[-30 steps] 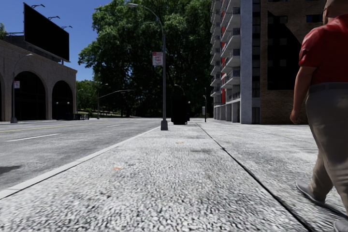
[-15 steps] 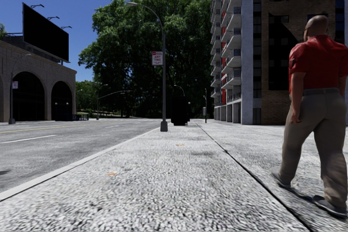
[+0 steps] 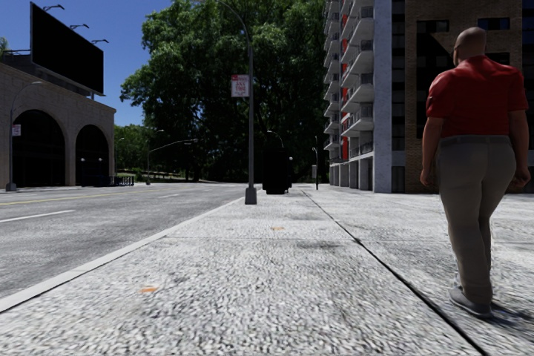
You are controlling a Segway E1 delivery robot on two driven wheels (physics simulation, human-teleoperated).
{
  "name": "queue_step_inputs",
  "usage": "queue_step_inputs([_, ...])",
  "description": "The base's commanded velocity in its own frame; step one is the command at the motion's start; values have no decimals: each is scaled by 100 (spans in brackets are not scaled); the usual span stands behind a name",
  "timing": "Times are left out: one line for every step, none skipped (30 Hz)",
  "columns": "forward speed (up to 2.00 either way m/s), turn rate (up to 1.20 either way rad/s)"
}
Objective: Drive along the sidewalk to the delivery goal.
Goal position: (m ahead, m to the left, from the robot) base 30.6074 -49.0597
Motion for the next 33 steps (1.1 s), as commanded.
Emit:
queue_step_inputs([200,0])
queue_step_inputs([200,0])
queue_step_inputs([200,0])
queue_step_inputs([200,0])
queue_step_inputs([200,0])
queue_step_inputs([200,0])
queue_step_inputs([200,0])
queue_step_inputs([195,0])
queue_step_inputs([195,0])
queue_step_inputs([175,0])
queue_step_inputs([134,0])
queue_step_inputs([134,0])
queue_step_inputs([108,0])
queue_step_inputs([99,0])
queue_step_inputs([97,0])
queue_step_inputs([97,0])
queue_step_inputs([96,0])
queue_step_inputs([96,0])
queue_step_inputs([95,0])
queue_step_inputs([95,0])
queue_step_inputs([95,0])
queue_step_inputs([94,0])
queue_step_inputs([94,0])
queue_step_inputs([93,0])
queue_step_inputs([81,0])
queue_step_inputs([73,0])
queue_step_inputs([73,0])
queue_step_inputs([71,0])
queue_step_inputs([70,0])
queue_step_inputs([70,0])
queue_step_inputs([70,0])
queue_step_inputs([70,0])
queue_step_inputs([70,0])
